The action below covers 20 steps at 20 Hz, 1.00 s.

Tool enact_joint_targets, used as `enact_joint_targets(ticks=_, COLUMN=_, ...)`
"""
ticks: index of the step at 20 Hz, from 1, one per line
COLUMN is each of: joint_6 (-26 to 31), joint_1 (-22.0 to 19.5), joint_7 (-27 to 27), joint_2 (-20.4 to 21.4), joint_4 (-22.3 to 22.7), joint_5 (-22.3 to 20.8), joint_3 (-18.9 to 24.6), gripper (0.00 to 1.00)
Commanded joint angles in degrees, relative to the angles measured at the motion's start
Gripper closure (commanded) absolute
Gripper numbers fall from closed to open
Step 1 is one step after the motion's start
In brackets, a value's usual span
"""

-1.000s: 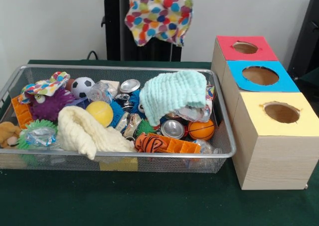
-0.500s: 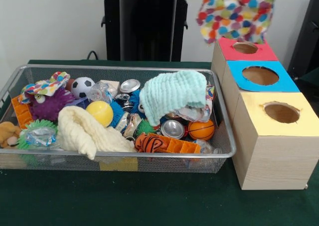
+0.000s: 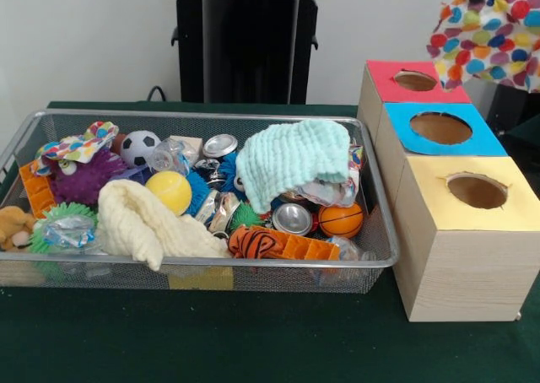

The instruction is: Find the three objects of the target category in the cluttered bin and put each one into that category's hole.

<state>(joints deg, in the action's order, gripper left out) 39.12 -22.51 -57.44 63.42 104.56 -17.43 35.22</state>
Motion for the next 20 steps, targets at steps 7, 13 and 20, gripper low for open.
enact_joint_targets(ticks=7, joint_6=9.16, joint_1=1.02, joint_7=-13.68, joint_2=-11.45, joint_4=-15.07, joint_5=-4.31, joint_3=-11.2, gripper=1.0)
enact_joint_targets(ticks=13, joint_6=8.04, joint_1=3.55, joint_7=-12.75, joint_2=-15.15, joint_4=-19.27, joint_5=-6.66, joint_3=-14.62, gripper=1.0)
enact_joint_targets(ticks=20, joint_6=7.9, joint_1=5.96, joint_7=-13.34, joint_2=-13.58, joint_4=-18.41, joint_5=-7.0, joint_3=-18.38, gripper=1.0)
